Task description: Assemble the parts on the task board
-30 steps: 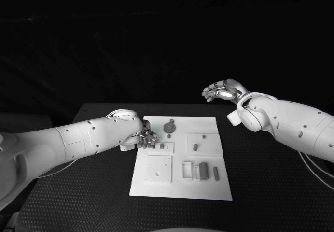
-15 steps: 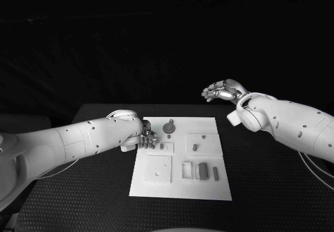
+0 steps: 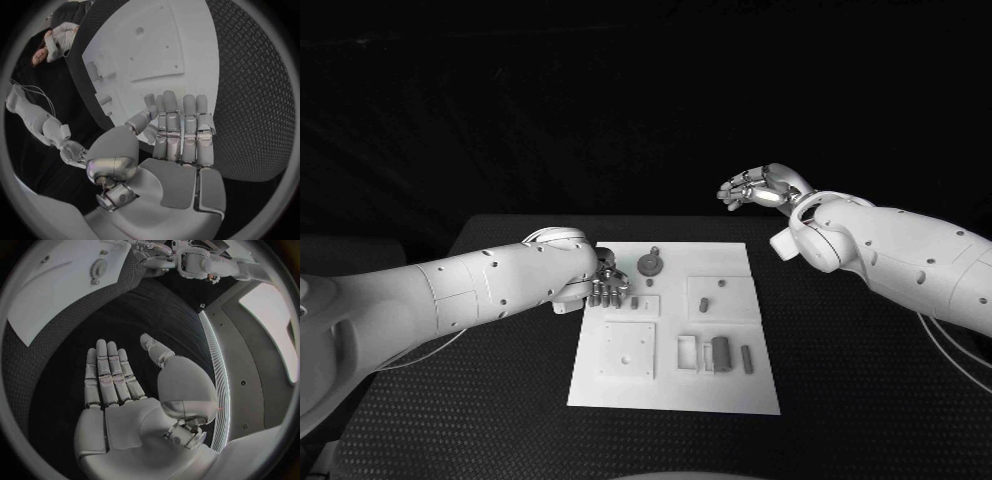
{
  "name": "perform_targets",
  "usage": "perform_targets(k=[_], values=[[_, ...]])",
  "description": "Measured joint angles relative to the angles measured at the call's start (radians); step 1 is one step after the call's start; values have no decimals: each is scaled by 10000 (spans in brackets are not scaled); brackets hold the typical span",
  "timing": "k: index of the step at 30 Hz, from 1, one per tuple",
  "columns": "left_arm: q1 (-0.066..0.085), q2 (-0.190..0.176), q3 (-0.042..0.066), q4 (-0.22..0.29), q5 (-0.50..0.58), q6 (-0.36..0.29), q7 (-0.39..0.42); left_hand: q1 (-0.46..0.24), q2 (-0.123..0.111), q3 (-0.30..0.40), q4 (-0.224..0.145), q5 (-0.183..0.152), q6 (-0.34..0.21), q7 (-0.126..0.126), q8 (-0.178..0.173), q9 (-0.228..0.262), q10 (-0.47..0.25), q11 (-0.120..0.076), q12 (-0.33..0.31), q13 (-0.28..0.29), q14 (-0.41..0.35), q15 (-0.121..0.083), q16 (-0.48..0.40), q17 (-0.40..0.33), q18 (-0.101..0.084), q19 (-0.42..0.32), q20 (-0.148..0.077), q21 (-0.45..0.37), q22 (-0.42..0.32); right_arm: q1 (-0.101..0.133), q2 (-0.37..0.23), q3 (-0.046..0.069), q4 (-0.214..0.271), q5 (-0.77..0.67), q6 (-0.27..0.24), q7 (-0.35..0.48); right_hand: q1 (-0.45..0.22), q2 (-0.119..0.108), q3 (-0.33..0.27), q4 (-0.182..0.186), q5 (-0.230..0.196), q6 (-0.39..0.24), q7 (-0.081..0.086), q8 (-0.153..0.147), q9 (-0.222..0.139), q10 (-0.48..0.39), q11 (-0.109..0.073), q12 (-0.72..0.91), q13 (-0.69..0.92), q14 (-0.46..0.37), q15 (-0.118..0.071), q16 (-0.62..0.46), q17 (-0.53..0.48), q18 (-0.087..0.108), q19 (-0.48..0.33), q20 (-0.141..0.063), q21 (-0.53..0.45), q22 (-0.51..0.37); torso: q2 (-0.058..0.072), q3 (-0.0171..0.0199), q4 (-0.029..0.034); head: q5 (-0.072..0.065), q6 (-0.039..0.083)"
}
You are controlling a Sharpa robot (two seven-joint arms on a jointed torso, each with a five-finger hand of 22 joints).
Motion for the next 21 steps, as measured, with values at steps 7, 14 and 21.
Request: perform_targets(k=[7, 14, 21], values=[[0, 0, 0, -28, 23, 31, 6, 0, 0, -27, 26, -15, 1, 0, 6, 0, 1, 1, 0, -9, 0, 0, 0, 0, 1, 0, 0, 0, -1, -1, -3, 0, 0, 0, 0, 0, 0, 0, 0, 0, 0, 0, 0, 0, -9, 0, 0, 0, 0, 0, 0, 0, 0, 0, 0, 0, 0, 10, 0, -4, 1, -4, -9], [5, 3, 4, -81, 37, 108, 4, 41, -40, -26, 26, -15, -19, 20, -36, 9, 2, 2, 0, -8, 0, 0, 0, -10, 1, 0, 0, -40, -2, -2, -5, 0, 0, 0, 0, 0, 0, 0, 0, 0, 0, 0, 0, 0, -9, 0, 0, 0, 1, 0, 0, 0, -1, 0, 0, 0, 0, 10, 0, -4, 1, -5, -16], [6, 90, 10, -162, 45, 159, 5, 46, -45, -26, 26, -53, -1, 37, -24, 21, -17, 22, 0, -19, -36, 36, 0, -22, 1, -1, 0, -40, -2, -4, 1, 0, 0, 0, 0, 0, 0, 0, -3, 3, 0, 0, 0, 0, -8, 0, 0, 0, 2, 1, -1, 1, 8, 1, 0, 0, 0, 18, 0, -4, 1, -1, -23]])
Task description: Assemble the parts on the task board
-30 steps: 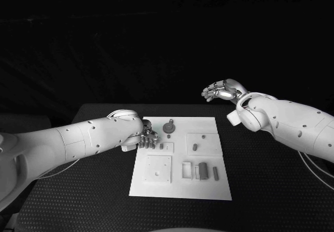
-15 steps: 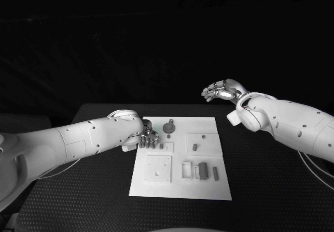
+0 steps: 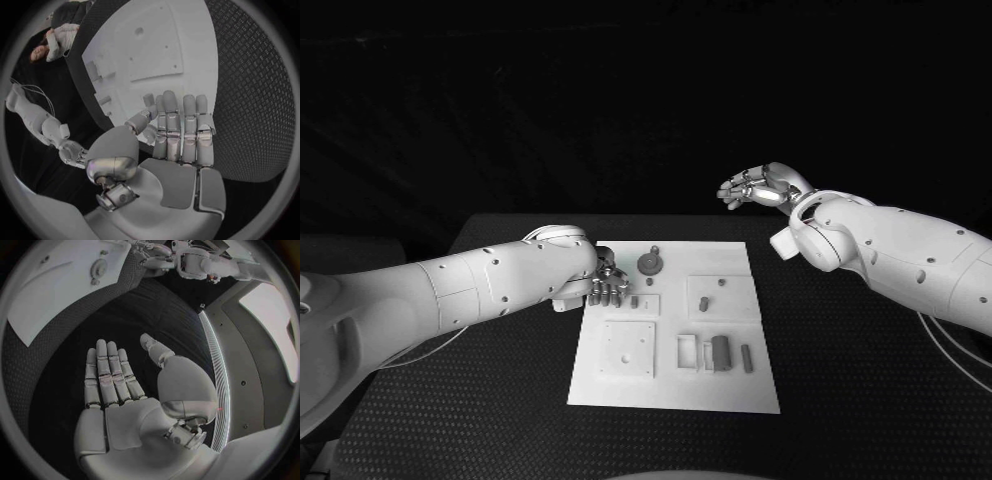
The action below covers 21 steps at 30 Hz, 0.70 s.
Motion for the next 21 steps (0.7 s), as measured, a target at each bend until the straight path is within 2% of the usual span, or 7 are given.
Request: perform_targets(k=[9, 17, 21], values=[[8, 50, -11, -80, 2, 24, 72, 127, -110, 43, -42, -40, -52, 20, -58, 4, -50, -17, 0, -9, 0, 0, 0, -28, 0, 0, 0, 0, -1, -1, 8, 0, 0, 0, 0, 0, 0, 0, -25, 25, 0, 0, 0, 0, 1, 0, 0, 0, -9, 8, -7, 0, -1, -1, 0, 0, 0, -1, 0, 4, -1, 2, -12], [11, 59, -14, -103, -198, 118, 239, 611, 61, 151, -152, -40, -56, 16, -56, 21, -50, -17, 0, -9, -35, 35, 41, -72, -1, 0, 0, 0, -1, -3, 14, 0, -7, 0, 0, 0, 0, 0, -25, 25, 0, 0, 0, 0, -8, 0, 0, 0, -7, 8, -8, 1, -1, 0, 0, 0, 0, 8, 3, 4, -3, -12, -18], [17, 67, -11, -103, -444, 239, 360, 758, 72, 178, -178, -41, -56, 16, -115, 23, -86, 18, 0, -19, -72, -2, 41, -89, 0, 0, 0, 0, -2, -5, 25, 0, -8, 0, 0, 0, 0, 0, -25, 25, 0, 0, 0, 0, -8, 0, 0, 0, -7, 8, -8, 1, 6, 0, 0, 0, 0, 7, 5, 4, -3, -13, -25]])
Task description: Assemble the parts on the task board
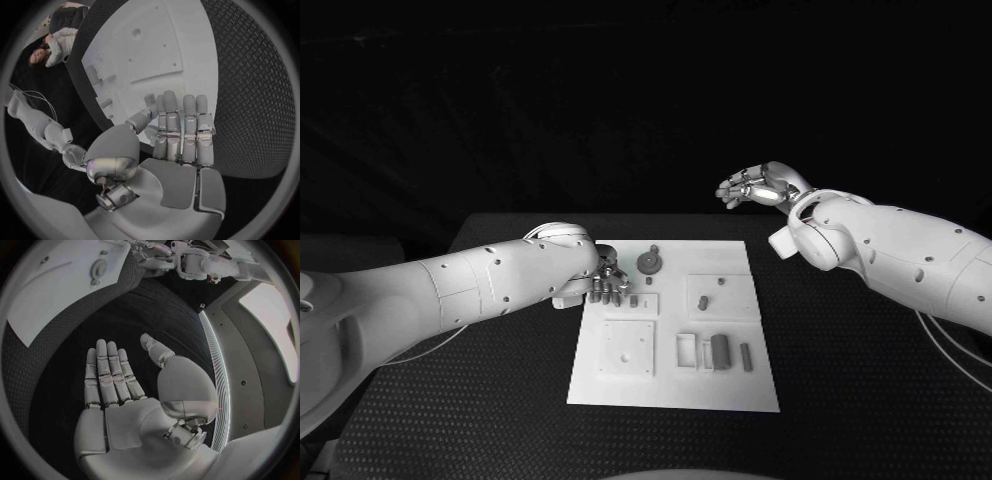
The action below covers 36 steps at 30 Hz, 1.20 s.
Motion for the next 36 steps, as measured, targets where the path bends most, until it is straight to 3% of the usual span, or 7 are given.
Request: perform_targets(k=[36], values=[[17, 27, -24, 195, -1082, 319, 411, 362, 75, -32, -24, -38, 21, 20, 23, 41, -1, 1, -1, 1, -35, 35, 37, -28, 0, 0, 0, 0, 6, -18, -4, 0, -7, 0, 1, 1, 0, 0, 0, 0, 0, 0, 0, 0, -7, 0, 0, 0, -7, 0, -1, 1, 9, 0, 0, 0, -38, 17, -10, 0, 8, -19, -25]])
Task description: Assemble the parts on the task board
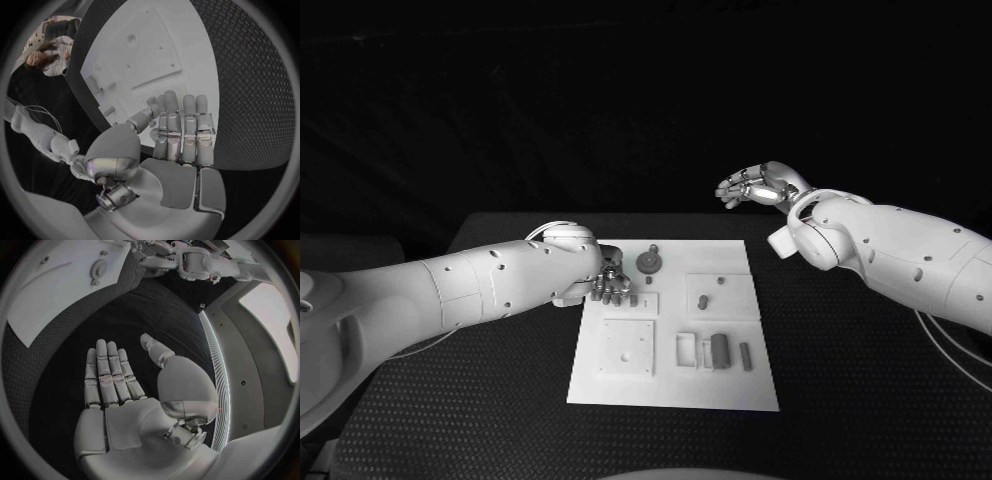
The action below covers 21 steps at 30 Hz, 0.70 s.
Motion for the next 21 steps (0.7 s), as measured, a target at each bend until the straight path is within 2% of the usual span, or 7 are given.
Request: perform_targets(k=[21], values=[[-9, -85, -20, -2, 314, -219, -27, -1, -1, -10, 10, -1, 4, 1, -29, 43, 1, 0, 0, 1, 0, 0, 38, -11, 0, 0, 0, 0, -2, -3, -4, -1, -2, 0, 0, -1, 0, 0, 0, 0, 0, 0, 0, 0, -8, 0, 0, 0, -8, 0, 0, -46, 7, -1, 0, 0, 0, 7, 5, 0, -3, 1, 23]])
